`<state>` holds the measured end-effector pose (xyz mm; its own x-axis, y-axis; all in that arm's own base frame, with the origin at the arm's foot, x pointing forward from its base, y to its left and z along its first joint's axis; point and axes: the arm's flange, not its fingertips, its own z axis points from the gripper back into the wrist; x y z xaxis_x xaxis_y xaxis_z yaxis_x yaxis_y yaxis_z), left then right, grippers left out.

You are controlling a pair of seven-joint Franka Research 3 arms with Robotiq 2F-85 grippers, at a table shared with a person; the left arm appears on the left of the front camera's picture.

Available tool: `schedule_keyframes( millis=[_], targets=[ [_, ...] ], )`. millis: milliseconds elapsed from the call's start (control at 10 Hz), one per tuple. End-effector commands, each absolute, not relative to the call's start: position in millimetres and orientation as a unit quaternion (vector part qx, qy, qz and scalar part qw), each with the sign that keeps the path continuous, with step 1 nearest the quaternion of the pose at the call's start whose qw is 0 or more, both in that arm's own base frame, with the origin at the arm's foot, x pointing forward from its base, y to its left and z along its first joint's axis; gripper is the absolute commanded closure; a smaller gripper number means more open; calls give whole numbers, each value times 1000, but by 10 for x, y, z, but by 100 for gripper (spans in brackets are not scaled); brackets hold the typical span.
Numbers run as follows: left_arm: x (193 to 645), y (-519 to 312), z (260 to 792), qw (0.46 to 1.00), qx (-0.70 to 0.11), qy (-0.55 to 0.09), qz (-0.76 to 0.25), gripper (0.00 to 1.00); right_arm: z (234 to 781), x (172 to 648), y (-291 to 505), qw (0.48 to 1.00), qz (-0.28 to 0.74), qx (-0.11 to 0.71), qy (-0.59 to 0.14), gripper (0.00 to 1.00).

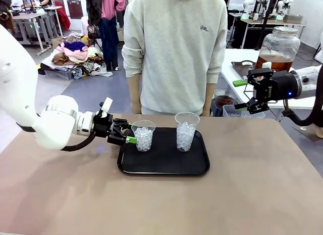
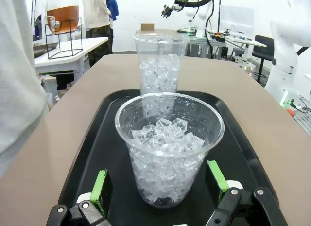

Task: Pour the drink into the iced cup.
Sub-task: Pick up the iced cup indicated by the human and present it to them.

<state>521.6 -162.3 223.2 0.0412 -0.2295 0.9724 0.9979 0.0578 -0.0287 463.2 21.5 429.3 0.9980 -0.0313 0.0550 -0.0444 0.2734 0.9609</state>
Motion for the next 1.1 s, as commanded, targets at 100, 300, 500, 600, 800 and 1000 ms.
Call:
schedule_keyframes(
  millis=[100, 300, 500, 600, 800, 1000],
  targets=[
    [5217, -1718, 2248, 570, -428, -455, -533, 0, 4300, 4628, 218, 796, 5, 604, -32, 0],
    [5215, -1762, 2257, 571, -430, -451, -534, 0, 4300, 4628, 218, 796, 5, 604, -32, 0],
    [5218, -1826, 2273, 570, -431, -447, -537, 0, 4300, 4628, 218, 796, 5, 604, -32, 0],
    [5223, -1849, 2273, 571, -431, -447, -537, 0, 4300, 4628, 218, 796, 5, 604, -32, 0],
    [5232, -1896, 2269, 571, -436, -444, -535, 0, 4300, 4628, 218, 796, 5, 604, -32, 0],
    [5246, -1954, 2270, 575, -438, -444, -529, 0, 4300, 4628, 218, 796, 5, 604, -32, 0]
  ],
)
